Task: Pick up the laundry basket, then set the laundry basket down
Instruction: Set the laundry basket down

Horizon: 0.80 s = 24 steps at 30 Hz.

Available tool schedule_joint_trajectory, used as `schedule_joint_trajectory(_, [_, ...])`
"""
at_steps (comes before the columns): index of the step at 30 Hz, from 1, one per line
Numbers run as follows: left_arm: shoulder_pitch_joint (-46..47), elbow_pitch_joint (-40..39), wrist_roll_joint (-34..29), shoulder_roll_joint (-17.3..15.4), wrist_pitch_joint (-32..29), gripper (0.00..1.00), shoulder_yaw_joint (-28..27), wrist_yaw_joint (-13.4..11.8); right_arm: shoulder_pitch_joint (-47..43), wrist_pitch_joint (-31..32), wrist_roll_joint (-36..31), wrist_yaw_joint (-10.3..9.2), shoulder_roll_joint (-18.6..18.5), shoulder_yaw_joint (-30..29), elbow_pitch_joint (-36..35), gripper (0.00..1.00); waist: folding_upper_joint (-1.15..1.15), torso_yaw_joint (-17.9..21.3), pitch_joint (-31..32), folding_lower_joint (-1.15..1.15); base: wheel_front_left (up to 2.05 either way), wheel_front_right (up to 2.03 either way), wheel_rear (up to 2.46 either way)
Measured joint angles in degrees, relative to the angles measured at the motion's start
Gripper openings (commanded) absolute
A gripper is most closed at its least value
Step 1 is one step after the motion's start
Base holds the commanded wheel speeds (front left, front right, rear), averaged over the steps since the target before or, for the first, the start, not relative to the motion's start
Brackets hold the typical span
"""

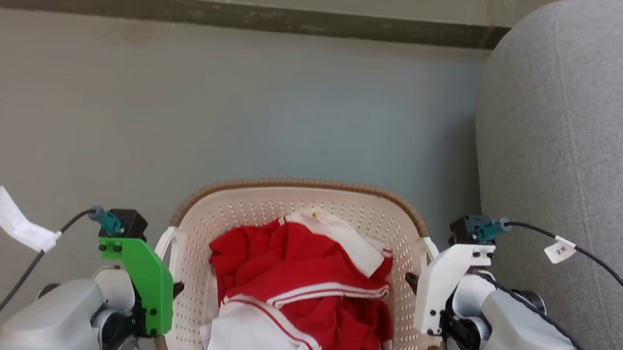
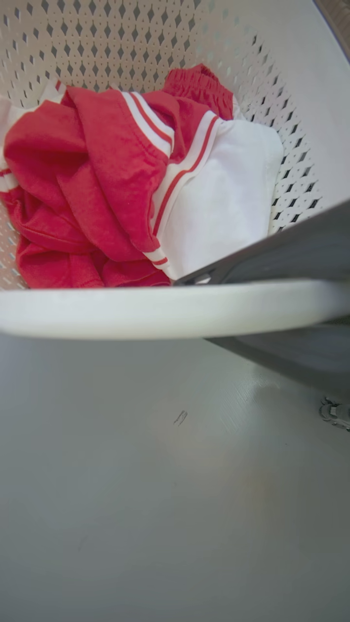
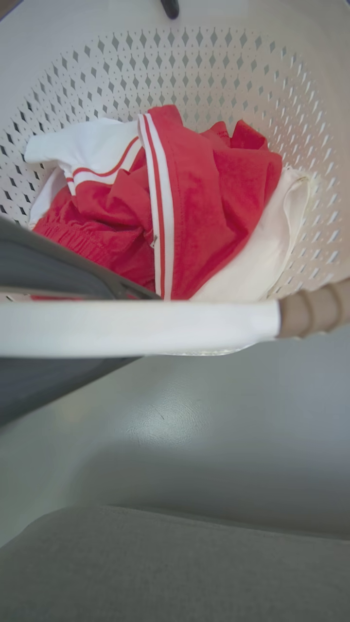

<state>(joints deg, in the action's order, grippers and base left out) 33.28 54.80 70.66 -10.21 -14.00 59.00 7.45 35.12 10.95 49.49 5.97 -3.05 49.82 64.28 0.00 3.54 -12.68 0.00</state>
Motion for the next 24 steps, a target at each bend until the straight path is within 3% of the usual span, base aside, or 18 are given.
schedule_joint_trajectory(24, [8.81, -3.26, -0.87, -3.23, 8.87, 0.0, -0.89, -0.09, 9.36, -9.48, -0.02, -2.58, -0.25, 0.22, -2.78, 0.0, 0.0, 0.05, -17.96, 0.01, 0.0, 0.0, 0.0])
